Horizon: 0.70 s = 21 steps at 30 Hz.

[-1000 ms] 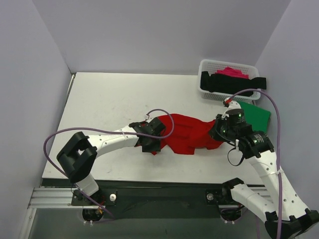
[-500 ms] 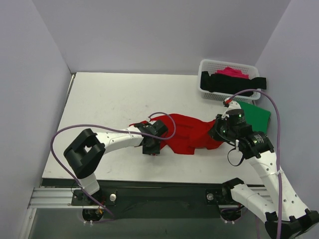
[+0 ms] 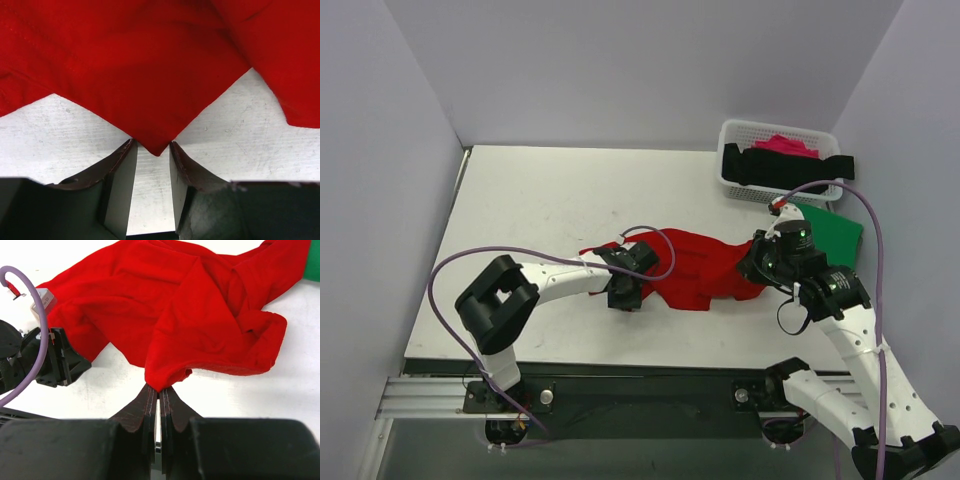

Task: Fold and stack the t-shirts
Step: Flatten out the tshirt

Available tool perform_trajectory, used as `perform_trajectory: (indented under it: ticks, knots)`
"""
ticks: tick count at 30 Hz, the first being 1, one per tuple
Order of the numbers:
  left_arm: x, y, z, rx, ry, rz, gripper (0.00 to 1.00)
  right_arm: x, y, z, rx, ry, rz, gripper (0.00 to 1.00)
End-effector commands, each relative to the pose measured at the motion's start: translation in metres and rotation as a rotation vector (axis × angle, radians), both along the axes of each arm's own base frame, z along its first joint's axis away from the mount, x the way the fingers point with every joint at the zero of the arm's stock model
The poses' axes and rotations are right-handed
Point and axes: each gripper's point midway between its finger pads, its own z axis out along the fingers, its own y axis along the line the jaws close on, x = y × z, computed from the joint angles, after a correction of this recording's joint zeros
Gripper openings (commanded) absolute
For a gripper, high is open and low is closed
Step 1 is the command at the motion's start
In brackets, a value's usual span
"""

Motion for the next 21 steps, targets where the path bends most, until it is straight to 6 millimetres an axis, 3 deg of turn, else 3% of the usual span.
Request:
perform_trajectory:
  ticks: [1,3,9,12,13,15,16,18,19,20,21]
  knots:
    - [0.015,-0.01,0.005,-0.035,-0.038,-0.003,0.42,0.003,0.0,0.002,0.01,-0.013,-0.006,0.0]
    - [0.014,-0.009,0.002,-0.032,-0.034,-0.002,0.36,0.004,0.0,0.002,0.01,-0.011,-0.004,0.0]
    - [0.017,0.001,0.003,-0.036,-0.039,0.021,0.0,0.004,0.001,0.002,0.007,-0.011,-0.002,0.0]
    - [0.028,0.02,0.018,-0.049,-0.074,0.088,0.0,0.007,0.0,0.006,0.003,-0.019,-0.008,0.0]
    - [0.033,0.027,0.035,-0.076,-0.106,0.117,0.0,0.009,-0.001,0.009,-0.001,-0.026,-0.007,0.0]
    - [0.045,0.052,0.049,-0.088,-0.15,0.199,0.0,0.015,-0.002,0.014,-0.014,-0.031,-0.013,0.0]
    - [0.05,0.061,0.072,-0.127,-0.201,0.23,0.0,0.017,-0.002,0.015,-0.019,-0.031,-0.013,0.0]
    - [0.066,0.09,0.091,-0.141,-0.271,0.312,0.0,0.027,-0.001,0.023,-0.032,-0.039,-0.008,0.0]
    - [0.071,0.098,0.113,-0.184,-0.329,0.334,0.0,0.031,-0.002,0.025,-0.038,-0.043,-0.008,0.0]
    - [0.077,0.108,0.123,-0.192,-0.36,0.346,0.0,0.039,-0.002,0.025,-0.052,-0.034,-0.004,0.0]
    - [0.088,0.127,0.135,-0.202,-0.39,0.401,0.0,0.046,-0.002,0.038,-0.05,-0.06,-0.009,0.0]
